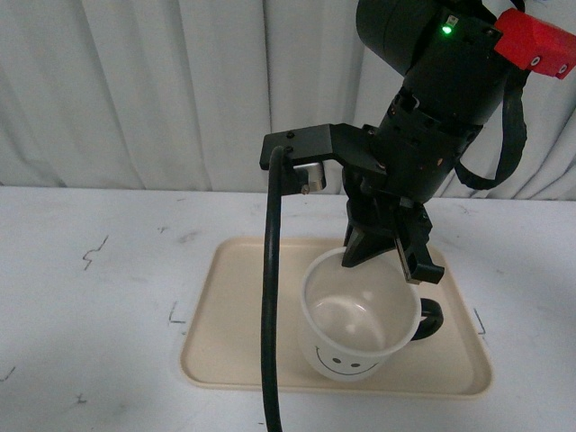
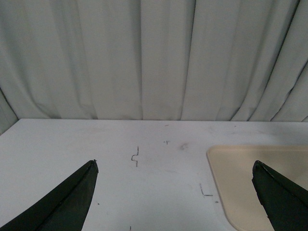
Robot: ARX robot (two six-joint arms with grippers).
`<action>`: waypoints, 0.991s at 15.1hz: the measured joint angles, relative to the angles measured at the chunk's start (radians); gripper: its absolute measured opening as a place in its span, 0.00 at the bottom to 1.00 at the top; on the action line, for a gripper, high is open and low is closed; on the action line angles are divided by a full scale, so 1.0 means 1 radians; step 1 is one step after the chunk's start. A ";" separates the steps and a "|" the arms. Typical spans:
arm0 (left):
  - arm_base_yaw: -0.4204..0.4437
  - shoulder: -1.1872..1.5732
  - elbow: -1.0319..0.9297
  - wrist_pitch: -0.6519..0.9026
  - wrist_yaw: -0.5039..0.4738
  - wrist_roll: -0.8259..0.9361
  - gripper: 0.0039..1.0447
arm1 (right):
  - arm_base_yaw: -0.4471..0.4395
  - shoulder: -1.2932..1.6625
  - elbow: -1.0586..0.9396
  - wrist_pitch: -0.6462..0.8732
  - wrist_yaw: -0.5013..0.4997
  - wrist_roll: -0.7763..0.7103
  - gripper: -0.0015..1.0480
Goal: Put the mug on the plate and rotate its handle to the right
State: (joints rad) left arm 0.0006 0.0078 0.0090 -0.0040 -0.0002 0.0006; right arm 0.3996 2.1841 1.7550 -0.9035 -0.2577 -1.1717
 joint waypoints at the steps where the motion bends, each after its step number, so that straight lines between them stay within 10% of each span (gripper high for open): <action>1: 0.000 0.000 0.000 0.000 0.000 0.000 0.94 | 0.000 0.018 0.013 -0.007 0.008 0.000 0.03; 7: 0.000 0.000 0.000 0.000 0.000 0.000 0.94 | 0.000 0.087 0.099 -0.039 0.032 -0.020 0.06; 12: 0.000 0.000 0.000 0.000 0.000 0.000 0.94 | -0.015 0.089 0.163 -0.063 -0.008 -0.045 0.58; 13: 0.000 0.000 0.000 0.000 0.000 0.000 0.94 | -0.015 0.048 0.189 -0.042 -0.049 -0.047 0.80; 15: 0.000 0.000 0.000 0.000 0.002 0.000 0.94 | 0.035 -0.261 -0.223 0.792 0.349 0.323 0.76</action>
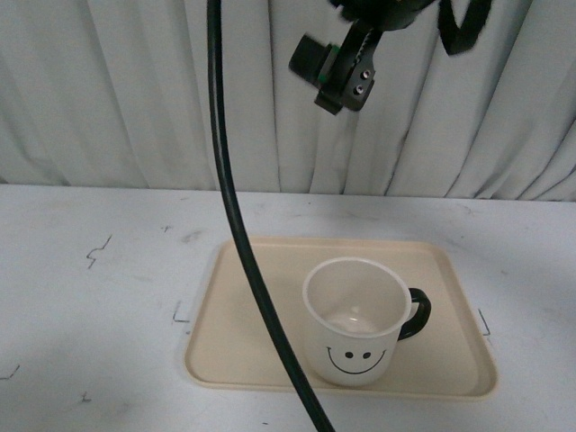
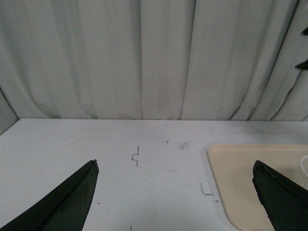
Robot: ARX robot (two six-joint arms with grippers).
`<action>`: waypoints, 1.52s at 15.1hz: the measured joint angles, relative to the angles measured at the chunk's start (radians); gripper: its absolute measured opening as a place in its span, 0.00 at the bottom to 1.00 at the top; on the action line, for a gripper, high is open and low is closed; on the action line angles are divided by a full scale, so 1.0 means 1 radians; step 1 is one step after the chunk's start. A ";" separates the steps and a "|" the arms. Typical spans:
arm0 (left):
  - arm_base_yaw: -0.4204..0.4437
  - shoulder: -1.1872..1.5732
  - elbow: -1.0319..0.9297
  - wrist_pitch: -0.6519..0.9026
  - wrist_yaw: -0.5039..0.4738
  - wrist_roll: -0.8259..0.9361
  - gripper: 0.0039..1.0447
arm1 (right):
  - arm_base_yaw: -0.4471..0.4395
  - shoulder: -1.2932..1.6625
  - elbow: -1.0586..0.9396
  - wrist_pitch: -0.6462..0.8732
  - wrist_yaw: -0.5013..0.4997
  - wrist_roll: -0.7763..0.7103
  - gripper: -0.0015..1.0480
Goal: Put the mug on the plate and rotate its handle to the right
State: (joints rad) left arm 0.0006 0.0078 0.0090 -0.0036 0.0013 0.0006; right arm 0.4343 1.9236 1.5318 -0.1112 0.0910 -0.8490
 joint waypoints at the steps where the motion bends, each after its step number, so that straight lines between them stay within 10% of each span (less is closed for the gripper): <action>1: 0.000 0.000 0.000 -0.001 -0.005 0.000 0.94 | -0.019 -0.103 -0.231 0.296 0.154 0.239 0.65; 4: 0.000 0.000 0.000 0.000 -0.003 0.000 0.94 | -0.157 -0.285 -0.689 0.858 0.227 0.676 0.37; 8: 0.000 0.000 0.000 0.000 -0.002 0.000 0.94 | -0.198 -0.474 -1.020 1.074 0.125 0.809 0.01; 23: 0.000 0.000 0.000 0.000 -0.003 0.000 0.94 | -0.442 -0.966 -1.479 0.992 -0.079 0.835 0.02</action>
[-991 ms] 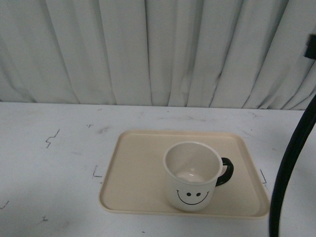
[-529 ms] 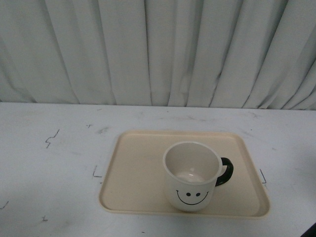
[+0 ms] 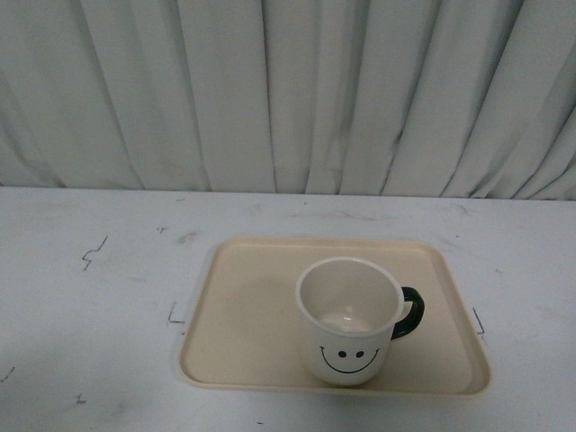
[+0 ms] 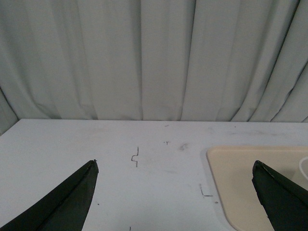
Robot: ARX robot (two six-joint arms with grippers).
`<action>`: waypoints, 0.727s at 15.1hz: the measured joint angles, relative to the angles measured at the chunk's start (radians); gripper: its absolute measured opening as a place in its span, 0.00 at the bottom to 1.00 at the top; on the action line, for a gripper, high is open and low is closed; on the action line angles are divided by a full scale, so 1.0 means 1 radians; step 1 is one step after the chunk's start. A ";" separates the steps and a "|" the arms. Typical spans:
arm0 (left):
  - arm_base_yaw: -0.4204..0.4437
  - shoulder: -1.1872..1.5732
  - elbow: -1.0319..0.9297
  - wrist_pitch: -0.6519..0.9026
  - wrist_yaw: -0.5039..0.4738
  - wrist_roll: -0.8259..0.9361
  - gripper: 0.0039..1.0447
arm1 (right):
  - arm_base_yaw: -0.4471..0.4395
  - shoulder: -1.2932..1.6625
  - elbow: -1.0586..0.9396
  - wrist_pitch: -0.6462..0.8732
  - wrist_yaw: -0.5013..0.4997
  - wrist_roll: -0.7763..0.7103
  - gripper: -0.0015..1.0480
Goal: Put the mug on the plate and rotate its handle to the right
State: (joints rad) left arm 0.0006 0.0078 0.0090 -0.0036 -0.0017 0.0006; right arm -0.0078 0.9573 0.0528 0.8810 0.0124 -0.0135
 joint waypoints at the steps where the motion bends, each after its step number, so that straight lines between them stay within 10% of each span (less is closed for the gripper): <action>1: 0.000 0.000 0.000 0.000 0.002 0.000 0.94 | 0.002 -0.046 -0.021 -0.044 -0.008 0.000 0.02; 11: 0.000 0.000 0.000 0.000 0.002 0.000 0.94 | 0.008 -0.570 -0.041 -0.496 -0.010 0.000 0.02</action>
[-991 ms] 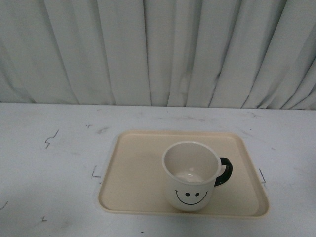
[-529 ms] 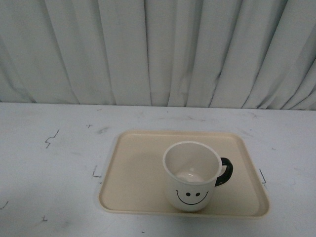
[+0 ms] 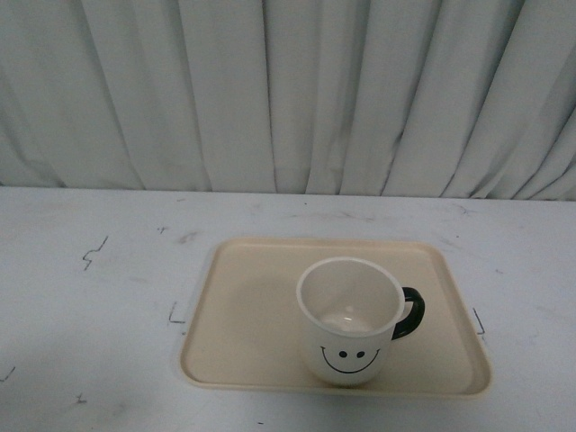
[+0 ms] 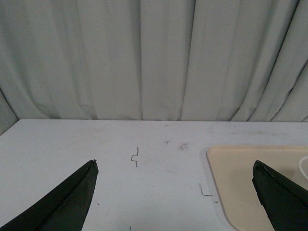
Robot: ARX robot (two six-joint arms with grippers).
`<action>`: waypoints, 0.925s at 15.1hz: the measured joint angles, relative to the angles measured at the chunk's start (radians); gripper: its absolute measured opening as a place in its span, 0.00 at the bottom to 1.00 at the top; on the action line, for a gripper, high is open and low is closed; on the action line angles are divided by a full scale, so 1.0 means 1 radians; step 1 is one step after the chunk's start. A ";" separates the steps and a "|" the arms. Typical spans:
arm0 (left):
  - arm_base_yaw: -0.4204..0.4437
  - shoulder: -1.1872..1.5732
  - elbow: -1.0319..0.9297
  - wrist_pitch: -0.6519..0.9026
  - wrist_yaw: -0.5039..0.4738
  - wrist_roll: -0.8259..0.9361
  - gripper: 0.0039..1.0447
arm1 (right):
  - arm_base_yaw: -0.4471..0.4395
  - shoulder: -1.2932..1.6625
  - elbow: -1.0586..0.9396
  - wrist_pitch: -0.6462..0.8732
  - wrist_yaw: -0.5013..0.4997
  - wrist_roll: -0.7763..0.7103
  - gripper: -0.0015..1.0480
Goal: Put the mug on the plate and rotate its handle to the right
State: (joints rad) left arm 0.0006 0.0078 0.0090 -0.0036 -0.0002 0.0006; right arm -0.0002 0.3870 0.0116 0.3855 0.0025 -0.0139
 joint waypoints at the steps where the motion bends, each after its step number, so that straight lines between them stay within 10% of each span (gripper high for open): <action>1: 0.000 0.000 0.000 0.000 0.000 0.000 0.94 | 0.000 -0.032 0.000 -0.029 0.000 0.000 0.02; 13: 0.000 0.000 0.000 0.000 0.000 0.000 0.94 | 0.000 -0.383 0.000 -0.388 -0.002 0.001 0.02; 14: 0.000 0.000 0.000 0.000 0.000 0.000 0.94 | 0.000 -0.383 0.000 -0.390 -0.002 0.000 0.24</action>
State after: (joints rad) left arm 0.0010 0.0078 0.0090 -0.0036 -0.0002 0.0006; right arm -0.0002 0.0040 0.0116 -0.0044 0.0002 -0.0139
